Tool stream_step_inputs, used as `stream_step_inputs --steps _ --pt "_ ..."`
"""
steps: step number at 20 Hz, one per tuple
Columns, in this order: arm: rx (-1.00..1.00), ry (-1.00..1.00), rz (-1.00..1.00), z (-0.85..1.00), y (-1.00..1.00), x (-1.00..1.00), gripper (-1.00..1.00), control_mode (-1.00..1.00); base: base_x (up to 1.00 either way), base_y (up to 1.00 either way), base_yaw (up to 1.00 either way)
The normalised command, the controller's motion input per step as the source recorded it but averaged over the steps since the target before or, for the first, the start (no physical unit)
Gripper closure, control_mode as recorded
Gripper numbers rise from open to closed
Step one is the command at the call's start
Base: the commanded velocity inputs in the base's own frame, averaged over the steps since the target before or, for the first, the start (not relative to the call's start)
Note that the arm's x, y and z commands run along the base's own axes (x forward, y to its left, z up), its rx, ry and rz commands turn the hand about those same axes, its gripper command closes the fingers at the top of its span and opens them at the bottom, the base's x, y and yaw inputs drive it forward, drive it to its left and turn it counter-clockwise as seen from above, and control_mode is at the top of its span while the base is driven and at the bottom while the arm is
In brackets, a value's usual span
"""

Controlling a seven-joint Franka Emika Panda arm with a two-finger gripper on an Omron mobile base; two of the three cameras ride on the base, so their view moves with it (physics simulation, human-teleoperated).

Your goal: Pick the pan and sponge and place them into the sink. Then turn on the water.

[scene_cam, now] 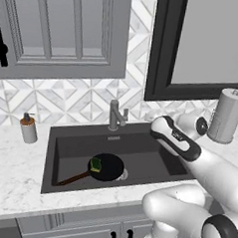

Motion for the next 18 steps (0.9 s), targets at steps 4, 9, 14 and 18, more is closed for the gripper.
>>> stream_step_inputs --steps 4,9,14,18 --pt "-0.01 0.00 0.00 -0.11 0.00 0.06 -1.00 -1.00 0.00 0.00 0.00" --pt "-0.04 -0.02 0.00 -0.19 0.00 0.11 -1.00 -1.00 0.00 0.00 0.00" --pt "-0.14 -0.02 0.00 -0.20 0.01 0.12 -1.00 -1.00 0.00 0.00 0.00" --pt "-0.10 -0.04 0.00 -0.09 0.11 0.18 -1.00 -1.00 0.00 0.00 0.00"
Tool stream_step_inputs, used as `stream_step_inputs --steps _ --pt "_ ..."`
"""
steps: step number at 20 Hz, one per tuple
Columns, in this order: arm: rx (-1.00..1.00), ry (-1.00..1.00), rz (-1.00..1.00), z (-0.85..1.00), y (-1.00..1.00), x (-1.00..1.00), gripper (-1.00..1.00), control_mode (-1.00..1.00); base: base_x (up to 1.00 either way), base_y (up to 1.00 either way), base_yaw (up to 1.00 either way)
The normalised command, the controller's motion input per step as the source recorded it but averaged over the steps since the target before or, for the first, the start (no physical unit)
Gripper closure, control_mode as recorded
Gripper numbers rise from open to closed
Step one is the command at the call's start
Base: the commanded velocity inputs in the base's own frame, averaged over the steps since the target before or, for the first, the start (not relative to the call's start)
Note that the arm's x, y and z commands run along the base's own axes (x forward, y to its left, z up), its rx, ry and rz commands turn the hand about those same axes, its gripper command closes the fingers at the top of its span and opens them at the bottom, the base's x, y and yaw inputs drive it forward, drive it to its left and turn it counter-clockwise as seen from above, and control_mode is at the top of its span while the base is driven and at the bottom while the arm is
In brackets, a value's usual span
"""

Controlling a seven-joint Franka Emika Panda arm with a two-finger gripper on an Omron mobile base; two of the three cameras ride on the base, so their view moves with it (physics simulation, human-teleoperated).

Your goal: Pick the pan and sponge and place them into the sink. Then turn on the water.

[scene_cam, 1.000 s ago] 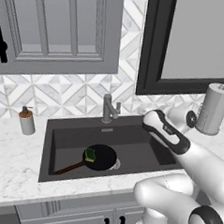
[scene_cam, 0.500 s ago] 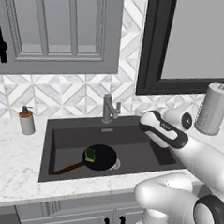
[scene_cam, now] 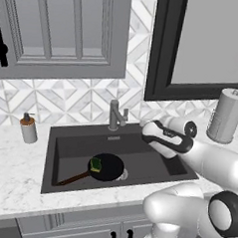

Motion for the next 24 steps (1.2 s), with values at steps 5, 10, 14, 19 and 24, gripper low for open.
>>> stream_step_inputs --steps 5,10,14,19,24 --pt "-0.01 -0.01 0.00 0.00 0.13 0.32 -1.00 -1.00 0.00 0.00 0.00" --pt "0.00 -0.02 0.00 -0.15 -0.01 0.12 -1.00 -1.00 0.00 0.00 0.00" --pt "0.00 -0.01 0.00 -0.23 0.00 0.06 -1.00 -1.00 0.00 0.00 0.00" --pt "0.00 0.00 0.00 -0.12 0.00 0.12 -1.00 -1.00 0.00 0.00 0.00" --pt "0.00 0.00 0.00 -0.07 0.00 0.12 -1.00 -1.00 0.00 0.00 0.00"
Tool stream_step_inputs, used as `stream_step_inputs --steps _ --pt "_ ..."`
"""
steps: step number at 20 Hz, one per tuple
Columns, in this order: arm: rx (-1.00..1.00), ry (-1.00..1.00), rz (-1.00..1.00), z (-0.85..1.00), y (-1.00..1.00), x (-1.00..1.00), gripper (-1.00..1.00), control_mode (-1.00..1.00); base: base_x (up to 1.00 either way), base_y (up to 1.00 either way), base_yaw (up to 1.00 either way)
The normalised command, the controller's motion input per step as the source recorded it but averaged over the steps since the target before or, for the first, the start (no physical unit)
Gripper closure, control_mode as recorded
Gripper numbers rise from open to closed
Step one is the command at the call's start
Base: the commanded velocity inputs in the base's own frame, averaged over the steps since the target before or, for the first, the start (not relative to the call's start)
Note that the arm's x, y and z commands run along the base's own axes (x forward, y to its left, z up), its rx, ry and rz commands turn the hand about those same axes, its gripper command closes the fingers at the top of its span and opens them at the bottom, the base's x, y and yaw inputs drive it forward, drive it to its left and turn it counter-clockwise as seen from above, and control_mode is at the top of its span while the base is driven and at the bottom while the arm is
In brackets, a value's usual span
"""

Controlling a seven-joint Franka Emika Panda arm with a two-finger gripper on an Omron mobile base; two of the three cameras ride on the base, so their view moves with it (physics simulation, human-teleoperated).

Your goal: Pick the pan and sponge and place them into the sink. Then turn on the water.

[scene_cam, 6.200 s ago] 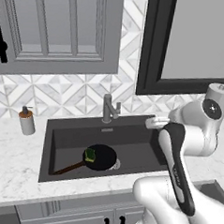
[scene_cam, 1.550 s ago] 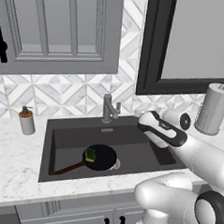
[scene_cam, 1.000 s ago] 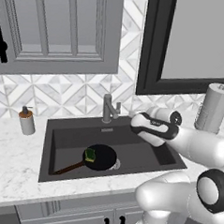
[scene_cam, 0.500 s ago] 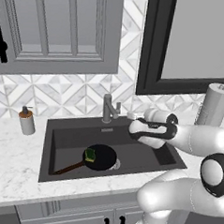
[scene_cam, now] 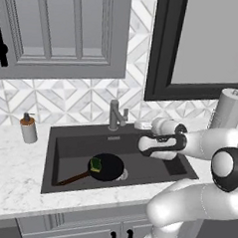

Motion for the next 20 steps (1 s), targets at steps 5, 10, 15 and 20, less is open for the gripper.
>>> stream_step_inputs --steps 5,10,15,20 --pt "0.00 -0.02 0.00 -0.08 0.00 0.28 -1.00 -1.00 0.00 0.00 0.00" --pt "0.00 -0.06 0.00 -0.04 0.01 0.44 -1.00 -1.00 0.00 0.00 0.00" --pt "0.00 -0.06 0.00 -0.23 0.00 0.31 -1.00 -1.00 0.00 0.00 0.00" --pt "0.00 -0.01 0.01 -0.41 0.01 0.14 -1.00 -1.00 0.00 0.00 0.00"
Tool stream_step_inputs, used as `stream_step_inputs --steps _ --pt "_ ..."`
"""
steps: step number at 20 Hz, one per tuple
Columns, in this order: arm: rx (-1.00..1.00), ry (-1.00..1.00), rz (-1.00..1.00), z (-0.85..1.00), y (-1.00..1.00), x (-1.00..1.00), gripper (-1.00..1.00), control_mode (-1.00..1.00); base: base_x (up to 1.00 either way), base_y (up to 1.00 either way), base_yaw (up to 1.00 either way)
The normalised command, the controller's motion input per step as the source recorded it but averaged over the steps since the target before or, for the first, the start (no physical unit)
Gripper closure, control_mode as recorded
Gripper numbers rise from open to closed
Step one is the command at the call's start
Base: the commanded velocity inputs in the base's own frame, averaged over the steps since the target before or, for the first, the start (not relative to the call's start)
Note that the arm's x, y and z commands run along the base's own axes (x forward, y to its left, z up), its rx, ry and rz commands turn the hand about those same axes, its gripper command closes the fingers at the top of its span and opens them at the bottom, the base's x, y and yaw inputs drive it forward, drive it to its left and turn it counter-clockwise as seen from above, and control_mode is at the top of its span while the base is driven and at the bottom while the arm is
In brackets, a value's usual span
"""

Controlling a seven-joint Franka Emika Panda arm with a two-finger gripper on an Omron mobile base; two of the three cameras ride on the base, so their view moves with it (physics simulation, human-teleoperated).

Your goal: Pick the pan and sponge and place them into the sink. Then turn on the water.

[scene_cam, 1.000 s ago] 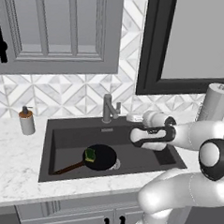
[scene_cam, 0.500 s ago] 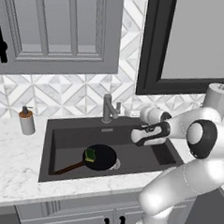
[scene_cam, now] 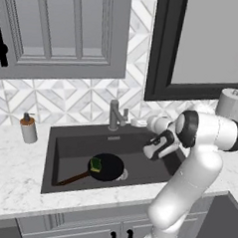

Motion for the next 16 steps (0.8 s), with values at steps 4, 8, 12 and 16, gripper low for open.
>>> stream_step_inputs --steps 4,8,12,16 --pt "0.00 -0.01 0.00 -0.35 0.04 0.05 -1.00 -1.00 0.00 0.00 0.00" --pt "0.00 -0.06 0.00 -0.09 0.13 0.00 -1.00 -1.00 0.00 0.00 0.00" --pt "0.00 -0.10 0.00 0.00 0.19 0.00 -1.00 -1.00 0.00 0.00 0.00" --pt "0.00 -0.11 0.00 0.00 0.22 0.00 -1.00 -1.00 0.00 0.00 0.00"
